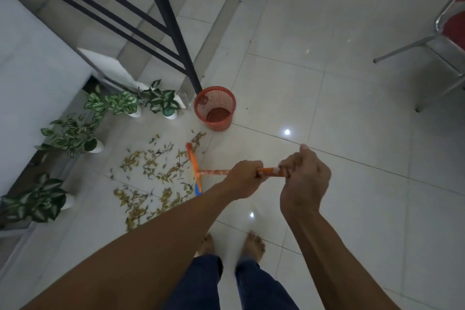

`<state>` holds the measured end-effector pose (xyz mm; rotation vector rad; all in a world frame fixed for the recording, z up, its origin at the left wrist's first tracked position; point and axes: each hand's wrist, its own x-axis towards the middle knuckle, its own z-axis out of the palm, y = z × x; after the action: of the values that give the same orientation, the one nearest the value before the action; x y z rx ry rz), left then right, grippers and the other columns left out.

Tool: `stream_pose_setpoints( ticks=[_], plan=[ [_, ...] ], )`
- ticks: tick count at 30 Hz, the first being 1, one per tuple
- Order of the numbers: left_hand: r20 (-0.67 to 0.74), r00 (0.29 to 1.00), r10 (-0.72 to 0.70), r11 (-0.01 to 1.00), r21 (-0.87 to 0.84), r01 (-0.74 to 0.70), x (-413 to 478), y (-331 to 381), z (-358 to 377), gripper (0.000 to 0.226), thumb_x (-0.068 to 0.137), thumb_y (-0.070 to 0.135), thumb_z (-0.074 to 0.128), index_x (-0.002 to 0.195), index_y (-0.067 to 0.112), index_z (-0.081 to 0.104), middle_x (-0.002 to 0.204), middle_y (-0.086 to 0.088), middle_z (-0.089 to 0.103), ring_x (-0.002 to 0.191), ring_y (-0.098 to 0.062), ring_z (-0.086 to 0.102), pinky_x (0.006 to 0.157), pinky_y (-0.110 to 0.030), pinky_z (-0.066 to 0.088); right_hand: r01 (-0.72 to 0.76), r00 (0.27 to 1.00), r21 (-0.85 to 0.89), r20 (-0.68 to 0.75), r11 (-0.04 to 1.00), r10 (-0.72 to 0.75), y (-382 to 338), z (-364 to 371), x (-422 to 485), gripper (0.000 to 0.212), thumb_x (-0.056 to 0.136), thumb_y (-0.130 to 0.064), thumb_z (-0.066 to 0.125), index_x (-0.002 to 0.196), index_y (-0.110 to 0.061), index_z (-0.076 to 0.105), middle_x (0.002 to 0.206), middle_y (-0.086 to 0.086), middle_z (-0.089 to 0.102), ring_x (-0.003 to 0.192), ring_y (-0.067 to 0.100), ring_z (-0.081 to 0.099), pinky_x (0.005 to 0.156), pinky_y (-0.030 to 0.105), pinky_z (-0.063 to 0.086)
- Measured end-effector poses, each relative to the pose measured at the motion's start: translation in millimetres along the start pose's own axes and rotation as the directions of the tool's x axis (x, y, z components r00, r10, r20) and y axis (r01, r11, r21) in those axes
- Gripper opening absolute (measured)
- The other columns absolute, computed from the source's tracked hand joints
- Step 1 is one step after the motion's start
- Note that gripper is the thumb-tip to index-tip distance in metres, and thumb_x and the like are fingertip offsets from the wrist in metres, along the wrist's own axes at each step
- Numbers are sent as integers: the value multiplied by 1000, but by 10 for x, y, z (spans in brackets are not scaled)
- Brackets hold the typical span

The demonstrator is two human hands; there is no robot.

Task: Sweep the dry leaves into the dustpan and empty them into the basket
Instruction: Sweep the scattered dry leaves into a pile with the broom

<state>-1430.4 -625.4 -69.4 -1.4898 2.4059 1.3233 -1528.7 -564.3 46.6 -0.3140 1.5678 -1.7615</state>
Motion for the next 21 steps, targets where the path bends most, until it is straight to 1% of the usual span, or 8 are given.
stream_pose_setpoints(
  ticks=[5, 8, 11, 13, 17, 19, 20, 21],
  plan=[
    [-203, 979, -14, 996, -88, -4, -62, -45, -373, 43, 100, 28, 58, 64, 26, 36, 59, 6, 46, 52, -9, 39, 50, -28, 28, 100, 979, -1, 180, 995, -98, -226, 459, 54, 51, 93, -15, 47, 42, -17, 43, 41, 1, 36, 45, 22, 37, 61, 42, 41],
    [-333, 942, -35, 986, -167, -23, -40, -105, -636, 45, 97, 18, 59, 62, 26, 34, 57, 7, 42, 52, -9, 37, 50, -29, 26, 199, 942, -33, 281, 979, -182, -302, 813, 5, 50, 93, -14, 46, 44, -13, 39, 42, 5, 34, 45, 23, 34, 64, 42, 43],
    [-423, 905, -39, 968, -240, -71, -20, -230, -906, 43, 95, 14, 57, 61, 24, 33, 56, 7, 40, 53, -12, 36, 50, -26, 24, 284, 897, -64, 372, 957, -241, -297, 1169, -96, 49, 93, -12, 45, 44, -9, 41, 42, 9, 35, 44, 22, 33, 57, 30, 42],
    [-465, 884, -43, 955, -279, -101, 11, -378, -1055, 34, 93, 15, 54, 63, 19, 39, 57, 2, 44, 55, -17, 39, 50, -24, 24, 320, 866, -59, 424, 946, -266, -248, 1403, -165, 50, 93, -9, 44, 44, -6, 42, 41, 10, 35, 43, 16, 33, 56, 23, 42],
    [-527, 848, -57, 957, -270, -103, 205, -884, -1186, 33, 95, 25, 51, 64, 16, 44, 59, 6, 45, 55, -13, 45, 49, -23, 30, 379, 821, -80, 488, 922, -296, -44, 1843, -301, 47, 95, -3, 43, 49, -2, 48, 44, 19, 34, 41, 7, 32, 64, 5, 43],
    [-549, 833, -63, 967, -240, -85, 332, -1138, -1204, 37, 99, 35, 48, 66, 19, 49, 62, 7, 50, 57, -9, 51, 47, -24, 37, 399, 814, -121, 503, 909, -290, 68, 2025, -355, 48, 95, -3, 44, 48, 3, 47, 44, 19, 33, 42, 10, 31, 63, 5, 41],
    [-552, 831, -70, 970, -233, -72, 411, -1266, -1187, 37, 100, 38, 47, 67, 21, 51, 64, 8, 52, 59, -8, 54, 47, -24, 40, 404, 812, -141, 511, 904, -284, 117, 2109, -378, 48, 95, -3, 44, 48, 3, 46, 44, 19, 32, 42, 11, 30, 60, 9, 42],
    [-556, 828, -77, 972, -226, -62, 467, -1369, -1184, 36, 101, 38, 47, 68, 23, 52, 65, 10, 53, 61, -8, 55, 48, -24, 42, 412, 807, -157, 520, 898, -279, 168, 2185, -401, 48, 95, -2, 43, 47, 3, 45, 44, 19, 31, 42, 12, 29, 56, 18, 45]
  ],
)
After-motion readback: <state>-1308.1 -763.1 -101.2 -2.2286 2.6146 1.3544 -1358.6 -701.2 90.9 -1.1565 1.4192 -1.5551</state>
